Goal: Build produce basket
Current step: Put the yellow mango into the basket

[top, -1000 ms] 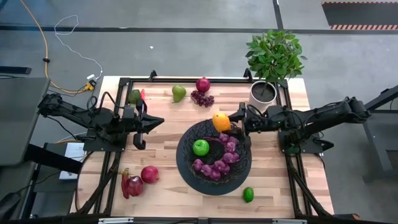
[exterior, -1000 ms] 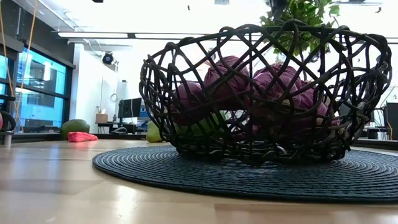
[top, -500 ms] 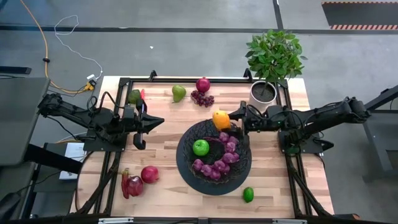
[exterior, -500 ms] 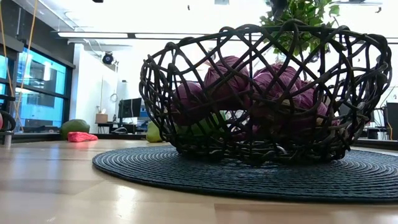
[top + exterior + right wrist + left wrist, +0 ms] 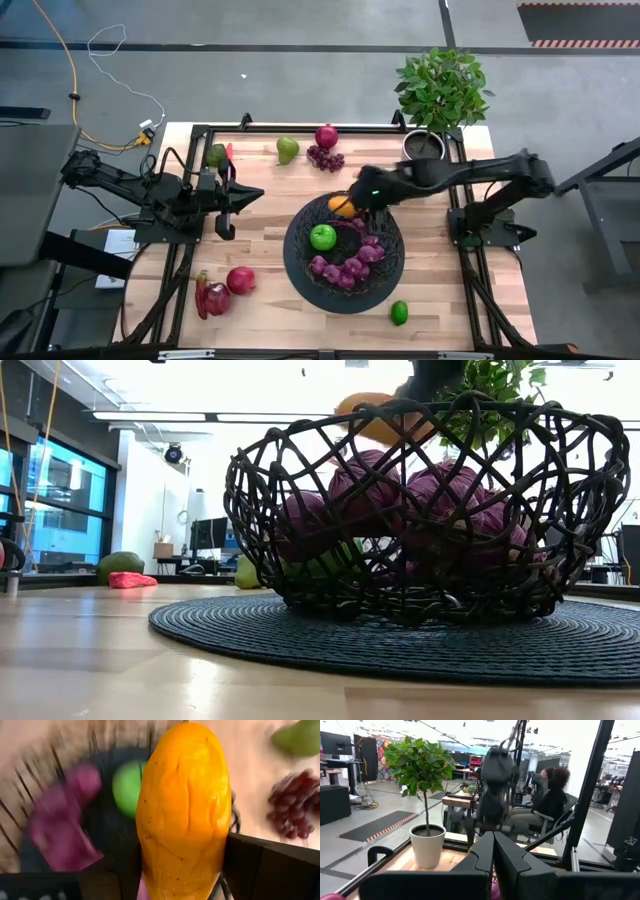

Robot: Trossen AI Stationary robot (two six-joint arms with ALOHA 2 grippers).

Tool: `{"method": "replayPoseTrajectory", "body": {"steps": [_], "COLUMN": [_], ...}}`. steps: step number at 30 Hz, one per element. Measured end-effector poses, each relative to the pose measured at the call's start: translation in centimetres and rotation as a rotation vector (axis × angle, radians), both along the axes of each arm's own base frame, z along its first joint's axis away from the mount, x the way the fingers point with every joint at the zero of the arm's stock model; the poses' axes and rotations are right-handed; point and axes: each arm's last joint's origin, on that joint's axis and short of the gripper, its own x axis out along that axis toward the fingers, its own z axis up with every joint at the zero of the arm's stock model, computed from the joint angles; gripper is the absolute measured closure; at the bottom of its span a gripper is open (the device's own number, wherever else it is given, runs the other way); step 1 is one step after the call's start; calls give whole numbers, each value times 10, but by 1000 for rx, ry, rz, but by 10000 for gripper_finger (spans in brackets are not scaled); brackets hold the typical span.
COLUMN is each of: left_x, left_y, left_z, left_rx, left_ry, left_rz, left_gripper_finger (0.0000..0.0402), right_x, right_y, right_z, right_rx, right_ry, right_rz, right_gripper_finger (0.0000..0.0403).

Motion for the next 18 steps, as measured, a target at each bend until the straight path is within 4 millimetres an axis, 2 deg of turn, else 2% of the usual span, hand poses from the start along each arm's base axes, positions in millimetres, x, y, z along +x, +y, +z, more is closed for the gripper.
{"method": "replayPoseTrajectory", "body": {"steps": [4, 8, 13, 18], "left_x": [0, 0, 0, 0], "left_y": [0, 0, 0, 0], "left_z": [0, 0, 0, 0], "left_rx": [-1, 0, 5, 7], "left_ry": [0, 0, 2, 2], "left_rz": [3, 3, 6, 6], "left_gripper_finger": [401, 401, 401, 401], "right_x": [20, 38, 51, 65], "right_y": [-7, -16, -19, -23], "right_z": [-26, -48, -75, -93], "right_rx": [-105, -134, -159, -245], "right_ry": [147, 202, 275, 293], "right_rz": [163, 217, 314, 205], "right_gripper_finger": [208, 208, 208, 208]}}
